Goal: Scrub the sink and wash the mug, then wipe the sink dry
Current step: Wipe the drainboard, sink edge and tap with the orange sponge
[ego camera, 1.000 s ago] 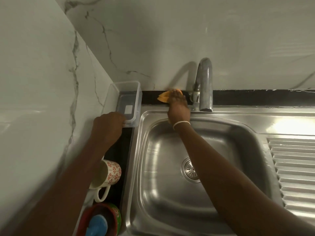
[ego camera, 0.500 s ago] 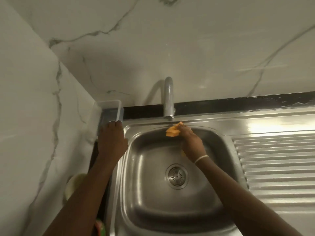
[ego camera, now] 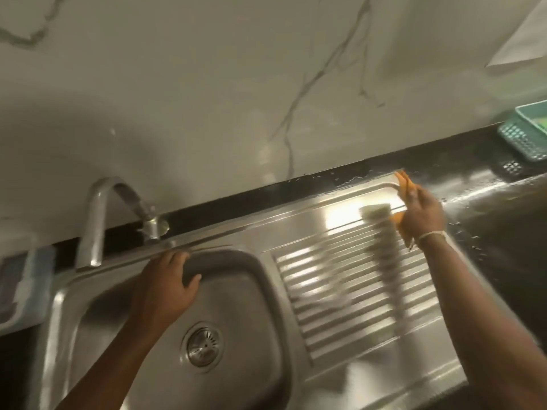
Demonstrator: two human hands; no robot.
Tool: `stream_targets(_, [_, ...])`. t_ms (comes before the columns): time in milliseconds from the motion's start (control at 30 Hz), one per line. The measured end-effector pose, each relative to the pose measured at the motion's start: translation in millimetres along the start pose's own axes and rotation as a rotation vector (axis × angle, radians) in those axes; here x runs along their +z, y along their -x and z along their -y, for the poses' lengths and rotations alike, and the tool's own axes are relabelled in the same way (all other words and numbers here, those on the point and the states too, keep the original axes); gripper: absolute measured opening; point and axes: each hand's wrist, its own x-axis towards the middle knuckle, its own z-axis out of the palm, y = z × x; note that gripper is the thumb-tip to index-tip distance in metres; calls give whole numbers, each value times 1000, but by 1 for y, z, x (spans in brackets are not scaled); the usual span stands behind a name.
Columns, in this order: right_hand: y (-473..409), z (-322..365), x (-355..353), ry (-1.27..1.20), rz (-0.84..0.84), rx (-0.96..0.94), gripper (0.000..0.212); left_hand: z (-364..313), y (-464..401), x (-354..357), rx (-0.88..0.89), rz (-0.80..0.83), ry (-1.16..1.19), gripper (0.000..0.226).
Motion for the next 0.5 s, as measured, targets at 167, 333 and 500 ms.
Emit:
stream_targets(167, [-99, -37, 6, -14, -61, 83, 56, -8, -8, 12, 16, -9, -56, 48])
stream_targets(333, [-142, -12, 49, 252, 114, 71, 39, -1, -3, 21, -41, -21, -63, 59])
stream_targets(500, [-144, -12, 74, 383, 159, -3, 31, 6, 3, 30, -156, -43, 47, 48])
